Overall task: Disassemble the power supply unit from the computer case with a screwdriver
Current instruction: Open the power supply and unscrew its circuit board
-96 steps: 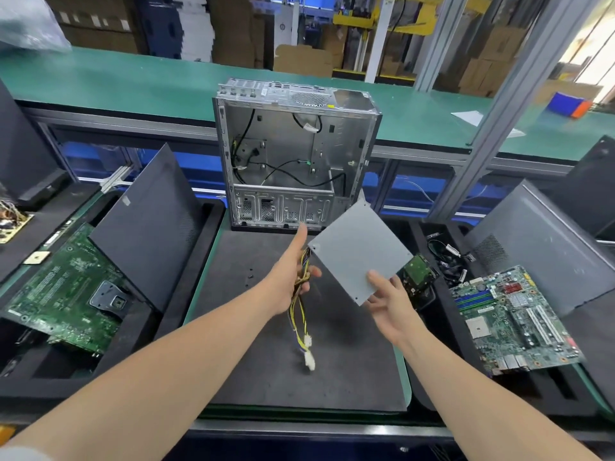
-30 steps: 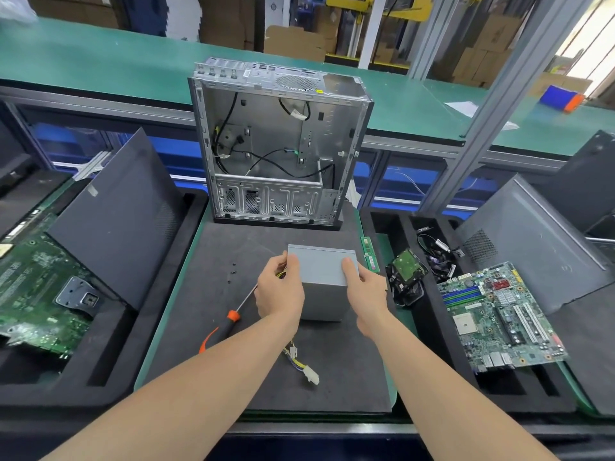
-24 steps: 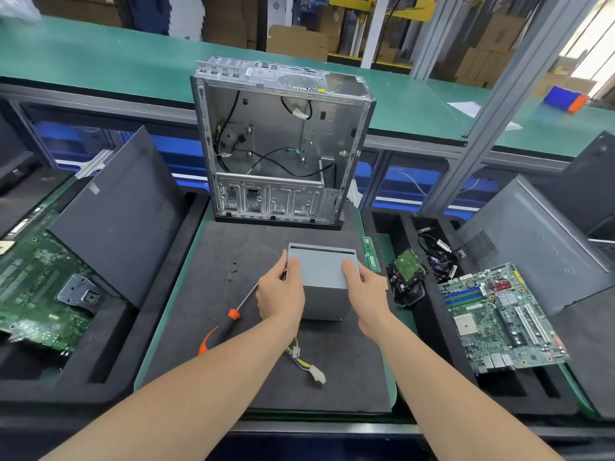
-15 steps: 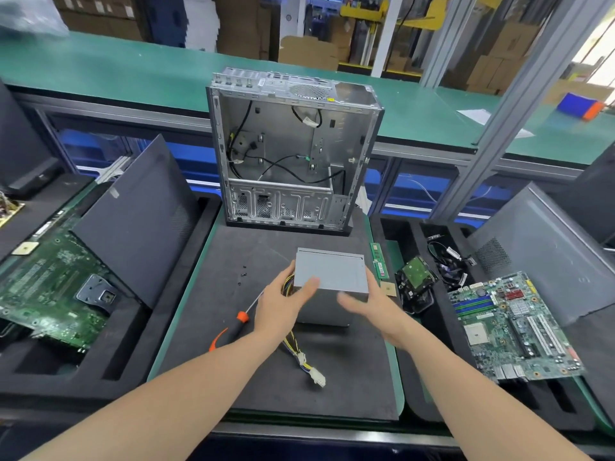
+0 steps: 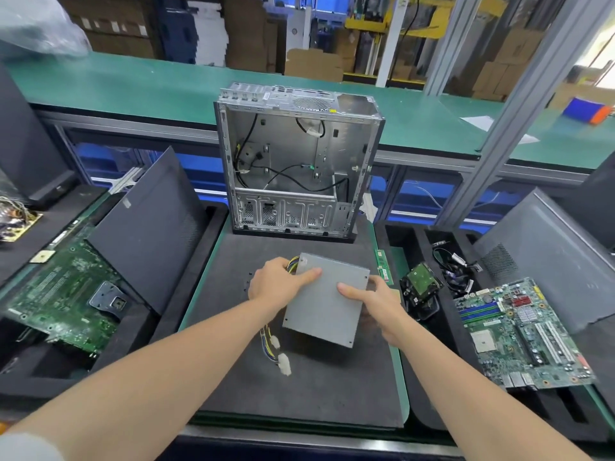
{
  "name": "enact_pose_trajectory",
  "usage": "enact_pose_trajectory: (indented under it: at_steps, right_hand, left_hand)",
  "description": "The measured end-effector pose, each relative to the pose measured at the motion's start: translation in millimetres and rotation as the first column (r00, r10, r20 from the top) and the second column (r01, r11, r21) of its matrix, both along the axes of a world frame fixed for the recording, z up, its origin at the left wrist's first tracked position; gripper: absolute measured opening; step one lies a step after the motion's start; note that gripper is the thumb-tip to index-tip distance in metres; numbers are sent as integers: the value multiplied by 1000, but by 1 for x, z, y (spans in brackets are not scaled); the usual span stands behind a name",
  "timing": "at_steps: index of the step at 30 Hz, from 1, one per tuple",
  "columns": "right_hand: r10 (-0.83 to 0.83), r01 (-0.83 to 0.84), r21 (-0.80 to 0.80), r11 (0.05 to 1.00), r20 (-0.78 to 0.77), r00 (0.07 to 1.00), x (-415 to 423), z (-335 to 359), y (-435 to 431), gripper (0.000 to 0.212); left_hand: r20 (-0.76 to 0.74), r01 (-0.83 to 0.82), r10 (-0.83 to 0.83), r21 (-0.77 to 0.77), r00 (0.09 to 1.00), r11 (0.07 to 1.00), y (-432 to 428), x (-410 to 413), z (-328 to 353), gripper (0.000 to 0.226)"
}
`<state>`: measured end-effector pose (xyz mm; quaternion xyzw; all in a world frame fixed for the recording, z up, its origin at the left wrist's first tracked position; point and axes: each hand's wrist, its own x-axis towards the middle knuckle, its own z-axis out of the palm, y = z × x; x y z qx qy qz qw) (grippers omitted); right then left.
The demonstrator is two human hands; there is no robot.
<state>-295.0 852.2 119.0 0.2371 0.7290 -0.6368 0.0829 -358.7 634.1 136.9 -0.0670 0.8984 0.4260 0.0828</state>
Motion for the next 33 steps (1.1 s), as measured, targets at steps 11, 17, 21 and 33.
enact_pose_trajectory:
  at_steps: [11,17,21,33]
  right_hand:
    - [-98,187,-295,937,292,951,37,-18,-16,72]
    - [-67,169,-304,938,321,945,48,-21,-6,77]
    - [54,-141,215,966,367,929,53,-3,2,69]
    - [251,-547,783,296,489,835,15,7,-107,145]
  left_hand:
    - [228,433,-412,-50,882,900,2,-37,2,18]
    - [108,438,-430,-60,896,897,10,-38,-5,42]
    - [115,496,-483,-155,868,854,6,-46,-6,41]
    - [35,688,-689,-109,724,717,-55,-17,-25,74]
